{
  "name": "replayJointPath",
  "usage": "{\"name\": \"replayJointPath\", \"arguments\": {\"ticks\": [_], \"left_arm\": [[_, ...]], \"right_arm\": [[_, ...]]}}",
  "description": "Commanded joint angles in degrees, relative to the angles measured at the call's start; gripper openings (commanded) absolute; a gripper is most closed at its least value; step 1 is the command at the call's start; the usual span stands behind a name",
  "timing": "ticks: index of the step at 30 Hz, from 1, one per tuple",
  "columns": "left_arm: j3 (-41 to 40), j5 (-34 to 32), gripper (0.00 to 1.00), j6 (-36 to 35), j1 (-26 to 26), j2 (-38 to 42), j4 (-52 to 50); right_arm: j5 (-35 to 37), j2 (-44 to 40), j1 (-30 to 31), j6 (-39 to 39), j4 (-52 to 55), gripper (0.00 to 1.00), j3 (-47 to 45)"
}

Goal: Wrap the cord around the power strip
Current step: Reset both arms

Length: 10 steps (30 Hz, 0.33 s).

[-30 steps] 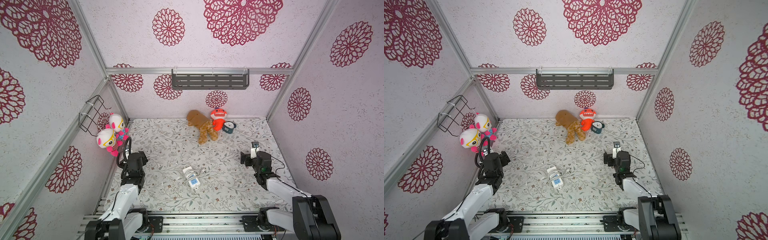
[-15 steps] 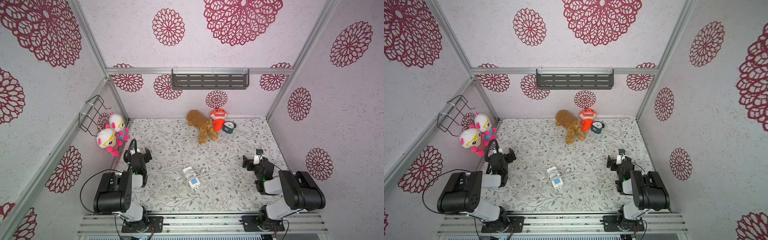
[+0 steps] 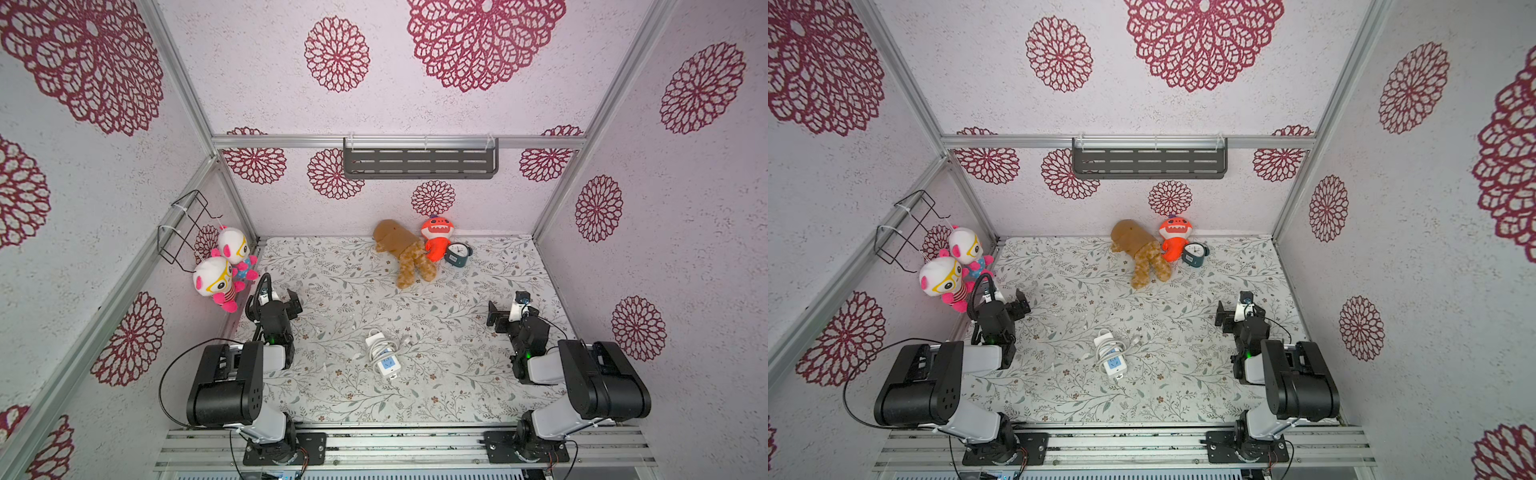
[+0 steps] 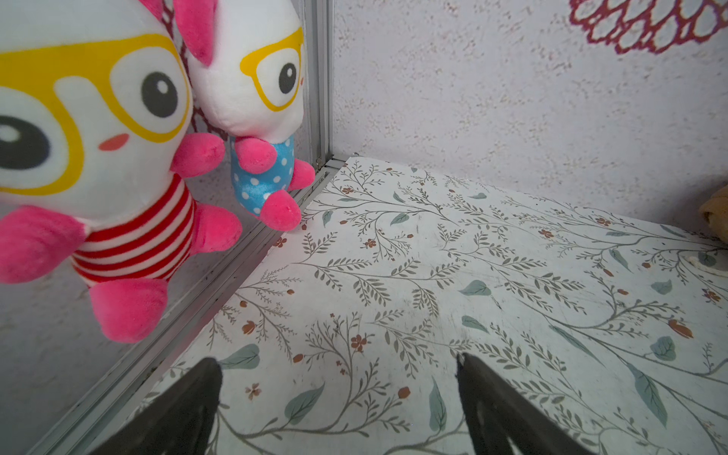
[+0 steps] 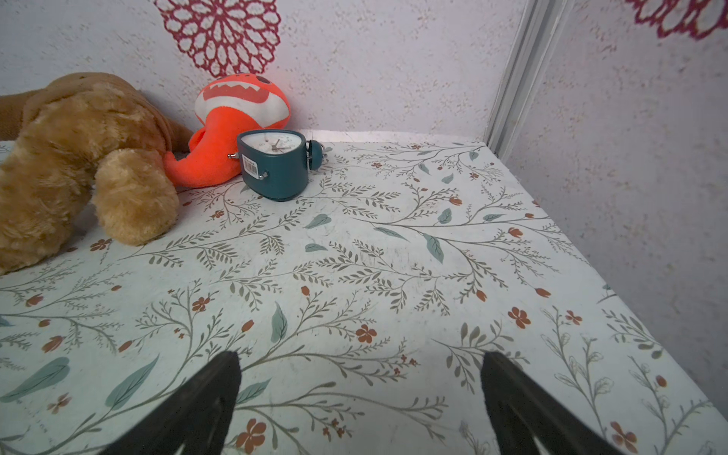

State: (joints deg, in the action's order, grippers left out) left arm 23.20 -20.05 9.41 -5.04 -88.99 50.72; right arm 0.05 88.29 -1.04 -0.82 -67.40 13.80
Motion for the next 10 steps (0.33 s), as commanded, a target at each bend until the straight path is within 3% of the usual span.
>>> {"name": "replayJointPath", "arguments": {"ticks": [1, 10], "left_arm": [[0.3, -0.4, 0.97, -0.4, -0.3, 0.0, 0.8], [0.3, -0.4, 0.97, -0.4, -0.3, 0.0, 0.8]], "right_arm": [[1.6, -0.1, 0.6, 0.7, 0.0, 0.99, 1.5], [1.7, -0.5, 0.6, 0.7, -0.9, 0.99, 0.7]]}}
